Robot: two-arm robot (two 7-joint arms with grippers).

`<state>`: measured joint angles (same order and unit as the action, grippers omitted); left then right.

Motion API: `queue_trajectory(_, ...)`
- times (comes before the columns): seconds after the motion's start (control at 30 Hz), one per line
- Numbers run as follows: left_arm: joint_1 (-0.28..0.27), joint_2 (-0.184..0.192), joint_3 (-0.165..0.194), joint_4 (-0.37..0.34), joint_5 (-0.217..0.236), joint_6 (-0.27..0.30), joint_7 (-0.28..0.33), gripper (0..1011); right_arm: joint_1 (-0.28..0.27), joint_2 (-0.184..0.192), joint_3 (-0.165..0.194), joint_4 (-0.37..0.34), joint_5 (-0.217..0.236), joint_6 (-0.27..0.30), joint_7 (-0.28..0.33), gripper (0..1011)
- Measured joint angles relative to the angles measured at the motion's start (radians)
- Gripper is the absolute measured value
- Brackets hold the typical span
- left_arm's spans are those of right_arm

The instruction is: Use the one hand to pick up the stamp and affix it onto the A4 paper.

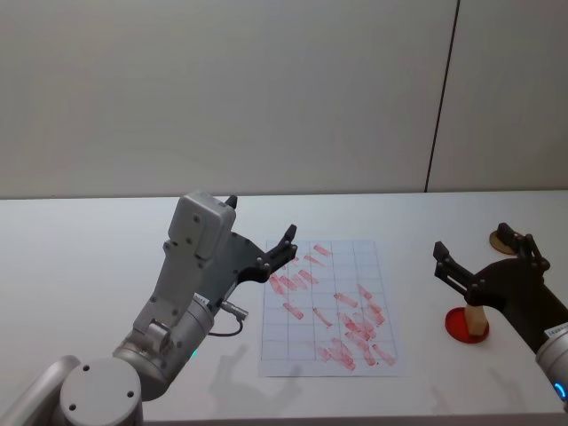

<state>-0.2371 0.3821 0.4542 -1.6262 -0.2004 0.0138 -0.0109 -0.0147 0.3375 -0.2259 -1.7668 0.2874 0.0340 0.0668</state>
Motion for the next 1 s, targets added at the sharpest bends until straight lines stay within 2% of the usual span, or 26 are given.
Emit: queue_trajectory(1.0, 0.000, 0.000, 0.000, 0.000, 0.000, 0.000, 0.000, 993, 0.000, 0.000, 0.000, 0.000, 0.000, 0.000, 0.000, 1001)
